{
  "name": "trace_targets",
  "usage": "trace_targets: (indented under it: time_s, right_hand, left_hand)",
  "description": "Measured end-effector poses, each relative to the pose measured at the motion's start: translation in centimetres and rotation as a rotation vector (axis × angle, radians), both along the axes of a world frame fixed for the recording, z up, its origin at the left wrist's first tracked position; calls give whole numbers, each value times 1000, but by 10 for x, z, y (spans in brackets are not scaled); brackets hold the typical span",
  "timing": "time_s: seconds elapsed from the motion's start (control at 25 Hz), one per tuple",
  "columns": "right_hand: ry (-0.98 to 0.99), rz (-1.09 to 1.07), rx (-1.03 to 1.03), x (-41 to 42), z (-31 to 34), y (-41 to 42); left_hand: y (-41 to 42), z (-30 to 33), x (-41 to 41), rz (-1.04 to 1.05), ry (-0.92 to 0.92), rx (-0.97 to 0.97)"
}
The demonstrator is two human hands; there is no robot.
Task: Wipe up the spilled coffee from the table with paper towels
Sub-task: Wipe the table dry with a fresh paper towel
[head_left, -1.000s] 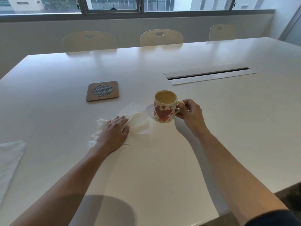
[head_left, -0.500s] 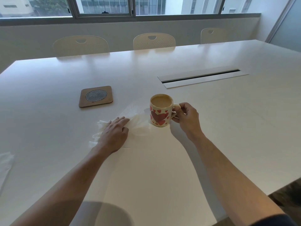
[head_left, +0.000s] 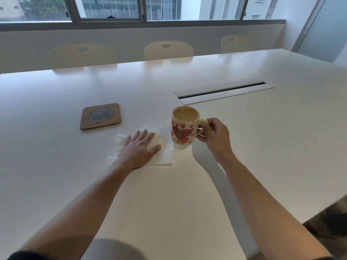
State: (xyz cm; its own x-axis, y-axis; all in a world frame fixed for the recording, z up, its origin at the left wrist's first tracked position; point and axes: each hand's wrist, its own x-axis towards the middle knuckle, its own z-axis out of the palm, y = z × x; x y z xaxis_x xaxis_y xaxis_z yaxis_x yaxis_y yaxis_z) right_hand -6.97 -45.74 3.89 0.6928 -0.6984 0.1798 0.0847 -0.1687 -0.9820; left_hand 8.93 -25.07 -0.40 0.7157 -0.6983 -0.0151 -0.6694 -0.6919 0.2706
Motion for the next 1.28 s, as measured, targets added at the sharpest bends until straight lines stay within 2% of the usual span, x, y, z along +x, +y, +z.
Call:
trace_targets:
  time_s: [0.4,0.6,0.8,1.08,1.28]
  right_hand:
    - [9,-54,-38,-12,16,-7]
    - [11,-65,-50,-17,19,-7]
    - [18,-72,-83,-15,20,-6]
    - [23,-61,-115,-8,21,-2]
    - [37,-48,-101,-7,18,3]
  left_hand:
    - [-59,4,5,-242,3,112]
    - [-79,3,-22,-482,-39,68]
    - [-73,1,-35,-583,-59,27]
    - [-46,0,-52,-659,44,-126]
    - [-26,7,-69,-629,206,-217]
